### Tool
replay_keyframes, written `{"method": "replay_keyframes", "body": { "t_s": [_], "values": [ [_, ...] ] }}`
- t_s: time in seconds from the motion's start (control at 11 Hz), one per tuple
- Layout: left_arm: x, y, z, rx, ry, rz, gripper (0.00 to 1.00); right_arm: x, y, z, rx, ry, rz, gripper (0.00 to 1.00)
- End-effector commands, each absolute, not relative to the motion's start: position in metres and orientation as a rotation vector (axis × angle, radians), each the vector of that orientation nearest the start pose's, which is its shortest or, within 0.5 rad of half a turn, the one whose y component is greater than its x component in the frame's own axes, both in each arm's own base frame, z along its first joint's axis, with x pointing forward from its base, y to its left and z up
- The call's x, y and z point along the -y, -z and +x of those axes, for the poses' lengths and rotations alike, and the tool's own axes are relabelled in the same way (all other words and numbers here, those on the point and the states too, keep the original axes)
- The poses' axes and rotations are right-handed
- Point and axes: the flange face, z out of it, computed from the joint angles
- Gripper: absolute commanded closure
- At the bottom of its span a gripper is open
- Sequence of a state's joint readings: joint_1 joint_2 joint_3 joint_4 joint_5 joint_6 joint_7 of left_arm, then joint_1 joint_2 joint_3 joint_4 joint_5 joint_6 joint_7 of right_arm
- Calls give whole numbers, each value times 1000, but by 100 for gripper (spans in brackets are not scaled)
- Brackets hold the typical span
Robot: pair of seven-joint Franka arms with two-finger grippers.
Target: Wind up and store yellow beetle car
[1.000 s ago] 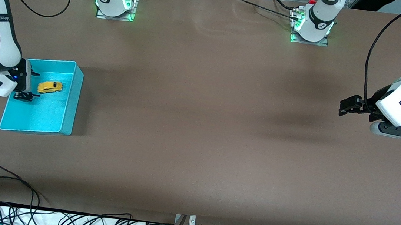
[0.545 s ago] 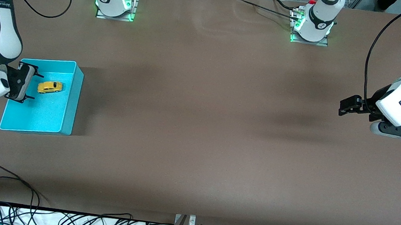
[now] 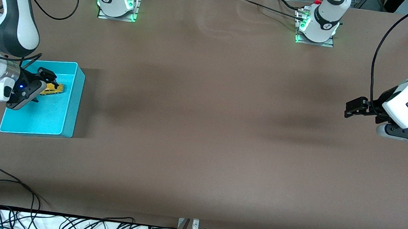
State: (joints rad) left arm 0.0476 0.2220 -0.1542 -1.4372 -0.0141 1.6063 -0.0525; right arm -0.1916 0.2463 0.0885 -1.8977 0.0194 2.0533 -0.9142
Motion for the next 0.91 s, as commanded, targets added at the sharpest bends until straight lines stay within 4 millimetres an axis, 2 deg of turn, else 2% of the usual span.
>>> {"method": "replay_keyframes", "body": {
  "t_s": [0.0,0.18,0.82],
  "values": [
    [57,-569,615,-115,-85,-3172,0,17,-402,590,845,-53,-2943,0],
    [57,-569,615,-115,-85,-3172,0,-10,-426,578,696,-18,-2998,0],
    [57,-569,615,-115,-85,-3172,0,-52,-494,545,387,46,-3068,0]
  ]
}}
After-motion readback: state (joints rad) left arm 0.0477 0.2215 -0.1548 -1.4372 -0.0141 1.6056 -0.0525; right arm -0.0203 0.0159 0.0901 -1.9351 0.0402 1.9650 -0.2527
